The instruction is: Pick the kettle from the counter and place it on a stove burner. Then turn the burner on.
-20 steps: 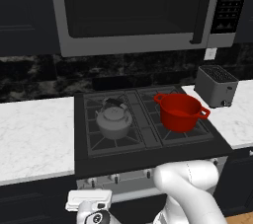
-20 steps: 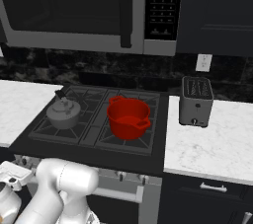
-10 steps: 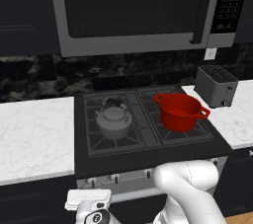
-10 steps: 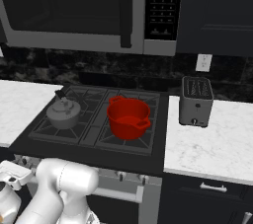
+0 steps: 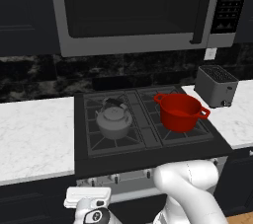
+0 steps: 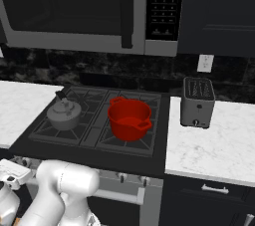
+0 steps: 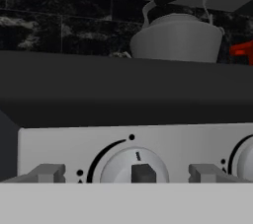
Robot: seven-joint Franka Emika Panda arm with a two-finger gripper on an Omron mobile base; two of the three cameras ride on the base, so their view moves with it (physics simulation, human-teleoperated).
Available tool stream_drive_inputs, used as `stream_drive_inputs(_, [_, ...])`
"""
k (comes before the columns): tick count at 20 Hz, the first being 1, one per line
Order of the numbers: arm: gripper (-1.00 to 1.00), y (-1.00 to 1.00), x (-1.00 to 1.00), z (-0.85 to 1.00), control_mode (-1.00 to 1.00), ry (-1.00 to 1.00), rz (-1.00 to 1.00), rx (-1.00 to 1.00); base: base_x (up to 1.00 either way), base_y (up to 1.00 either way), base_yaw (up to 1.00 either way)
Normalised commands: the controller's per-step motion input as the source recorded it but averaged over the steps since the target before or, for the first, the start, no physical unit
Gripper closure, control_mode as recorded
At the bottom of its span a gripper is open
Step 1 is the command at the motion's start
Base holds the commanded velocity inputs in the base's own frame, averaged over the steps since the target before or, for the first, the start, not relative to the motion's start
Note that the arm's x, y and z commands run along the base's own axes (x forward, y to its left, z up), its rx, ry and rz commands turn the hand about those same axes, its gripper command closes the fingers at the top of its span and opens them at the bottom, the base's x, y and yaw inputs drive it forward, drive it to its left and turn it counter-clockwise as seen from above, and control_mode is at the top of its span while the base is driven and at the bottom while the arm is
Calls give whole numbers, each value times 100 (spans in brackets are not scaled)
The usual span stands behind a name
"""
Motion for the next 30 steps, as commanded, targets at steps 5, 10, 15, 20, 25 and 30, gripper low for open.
stream_drive_inputs(5, [-100, -11, 0, 0, -100, -1, 2, 0, 0, 0, 0])
stream_drive_inputs(10, [-100, -1, 0, 0, -100, 0, 0, 0, 0, 0, 0])
stream_drive_inputs(15, [-100, -14, 0, -1, -100, 0, 1, 0, 0, 0, 0])
stream_drive_inputs(20, [100, 0, 0, 0, -100, 0, 0, 0, 0, 0, 0])
stream_drive_inputs(25, [100, 0, 0, 0, -100, 0, 0, 0, 0, 0, 0])
stream_drive_inputs(30, [100, 0, 2, 0, -100, 1, 0, -4, 0, 0, 0])
